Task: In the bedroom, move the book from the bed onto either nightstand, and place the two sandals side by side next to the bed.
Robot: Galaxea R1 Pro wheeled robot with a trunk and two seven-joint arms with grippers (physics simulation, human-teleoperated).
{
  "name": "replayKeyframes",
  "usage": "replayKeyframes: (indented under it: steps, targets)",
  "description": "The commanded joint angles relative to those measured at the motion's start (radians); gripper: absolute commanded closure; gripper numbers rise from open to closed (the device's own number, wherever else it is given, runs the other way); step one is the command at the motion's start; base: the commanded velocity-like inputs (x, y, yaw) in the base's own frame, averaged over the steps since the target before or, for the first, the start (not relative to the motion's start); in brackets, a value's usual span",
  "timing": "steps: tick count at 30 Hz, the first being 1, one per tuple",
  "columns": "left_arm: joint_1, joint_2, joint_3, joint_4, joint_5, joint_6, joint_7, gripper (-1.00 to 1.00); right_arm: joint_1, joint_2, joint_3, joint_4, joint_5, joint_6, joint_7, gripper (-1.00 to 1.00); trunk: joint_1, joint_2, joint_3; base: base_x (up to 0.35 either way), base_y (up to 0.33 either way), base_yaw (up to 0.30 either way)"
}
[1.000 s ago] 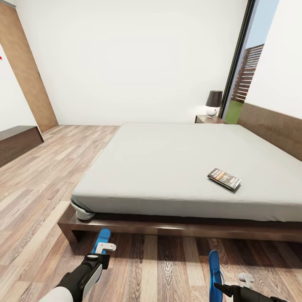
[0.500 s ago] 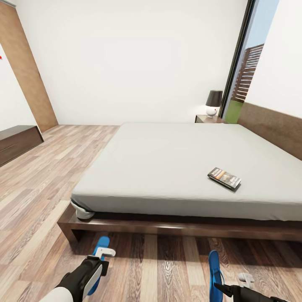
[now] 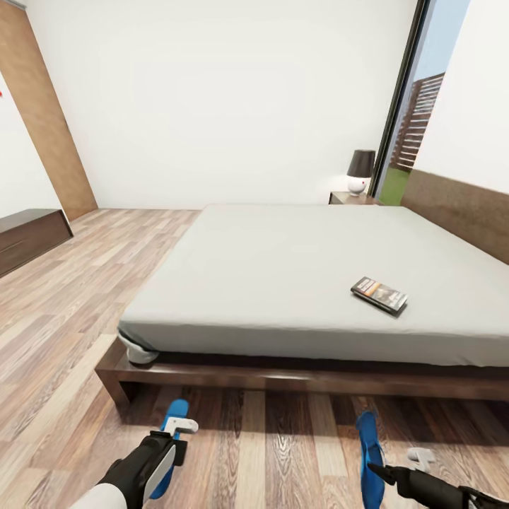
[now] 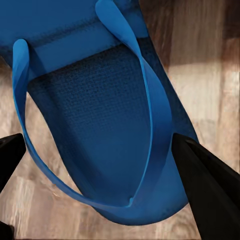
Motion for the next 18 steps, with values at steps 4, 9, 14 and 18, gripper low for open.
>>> replayKeyframes:
  steps: [4,9,14,18]
  targets:
    - [-0.001,-0.005,-0.008,-0.002,0.009,0.005,0.008,1.0,-0.004,-0.002,-0.005,-0.131,-0.069,0.376,-0.031,1.0,0.015,-0.029,-0.014,0.0,0.0,0.0]
    - [-0.001,-0.005,-0.008,-0.003,0.009,0.005,0.008,1.0,-0.006,-0.024,-0.004,-0.138,-0.207,0.532,0.186,1.0,0.034,-0.064,-0.029,0.0,0.0,0.0]
    - [-0.001,-0.006,-0.008,-0.003,0.009,0.005,0.008,1.0,-0.007,-0.037,-0.004,-0.139,-0.229,0.631,0.338,1.0,0.054,-0.099,-0.045,0.0,0.0,0.0]
    - [-0.001,-0.019,-0.007,-0.003,0.01,0.005,0.008,1.0,-0.006,-0.041,-0.002,-0.139,-0.23,0.641,0.361,1.0,0.069,-0.127,-0.057,0.0,0.0,0.0]
